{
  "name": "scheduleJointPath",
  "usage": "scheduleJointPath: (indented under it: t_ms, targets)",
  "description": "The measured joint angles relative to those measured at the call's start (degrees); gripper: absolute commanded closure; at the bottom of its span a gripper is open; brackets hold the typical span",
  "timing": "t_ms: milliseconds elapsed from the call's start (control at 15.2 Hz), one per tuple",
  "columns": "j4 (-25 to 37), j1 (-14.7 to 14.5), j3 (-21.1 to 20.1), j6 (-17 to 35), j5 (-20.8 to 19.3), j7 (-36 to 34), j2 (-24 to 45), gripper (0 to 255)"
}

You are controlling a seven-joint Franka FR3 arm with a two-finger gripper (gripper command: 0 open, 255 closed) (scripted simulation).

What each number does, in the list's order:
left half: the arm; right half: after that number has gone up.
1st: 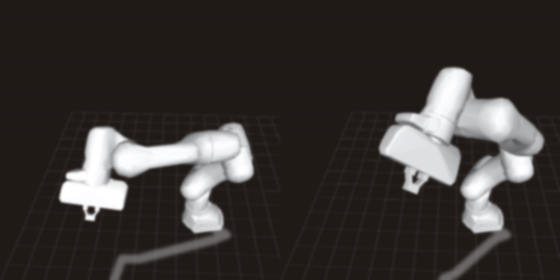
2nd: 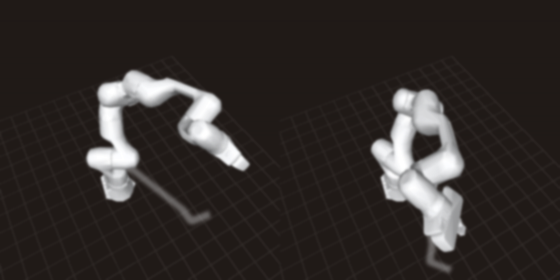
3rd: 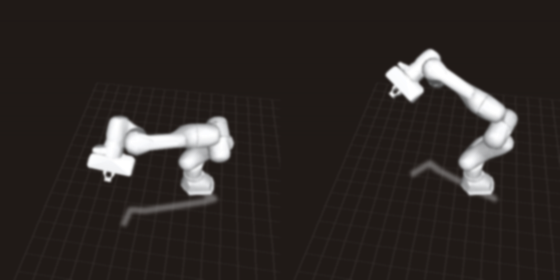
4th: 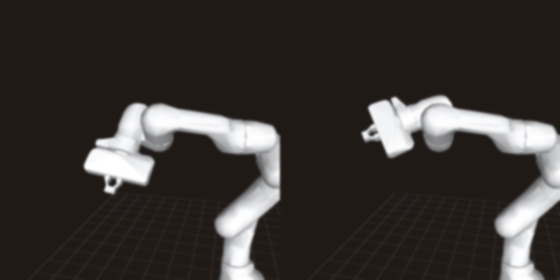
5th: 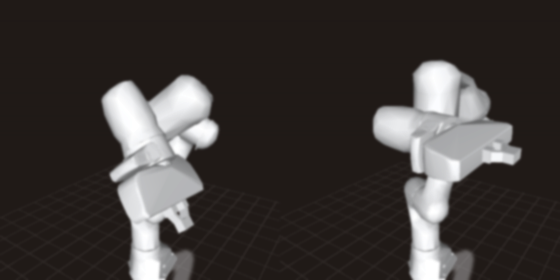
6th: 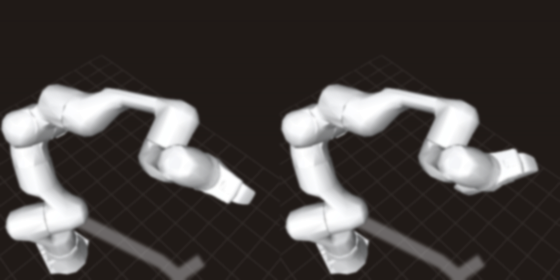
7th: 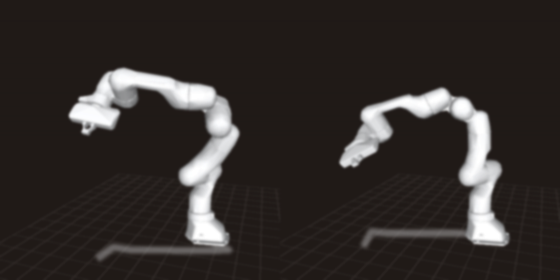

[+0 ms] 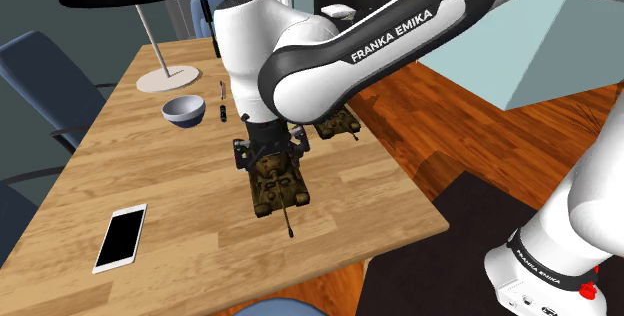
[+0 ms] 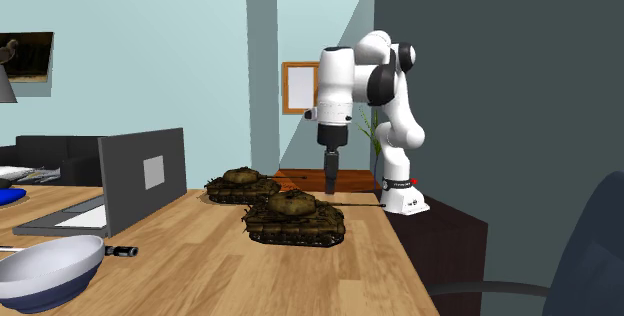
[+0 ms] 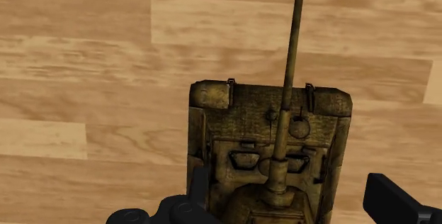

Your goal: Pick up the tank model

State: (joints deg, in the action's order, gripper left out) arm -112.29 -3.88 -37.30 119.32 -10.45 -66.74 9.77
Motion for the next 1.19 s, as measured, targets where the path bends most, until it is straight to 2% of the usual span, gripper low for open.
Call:
scheduleJointPath:
  t_ms: [462,528,1188]
  targets:
    - [-1.46,-0.87,0.77,4.27,-3.00,-2.31,3.64,0]
    - [-1.59,-0.91,0.81,4.52,-3.14,-2.42,3.80,255]
    - [-1.71,-0.94,0.86,4.85,-3.29,-2.53,3.91,255]
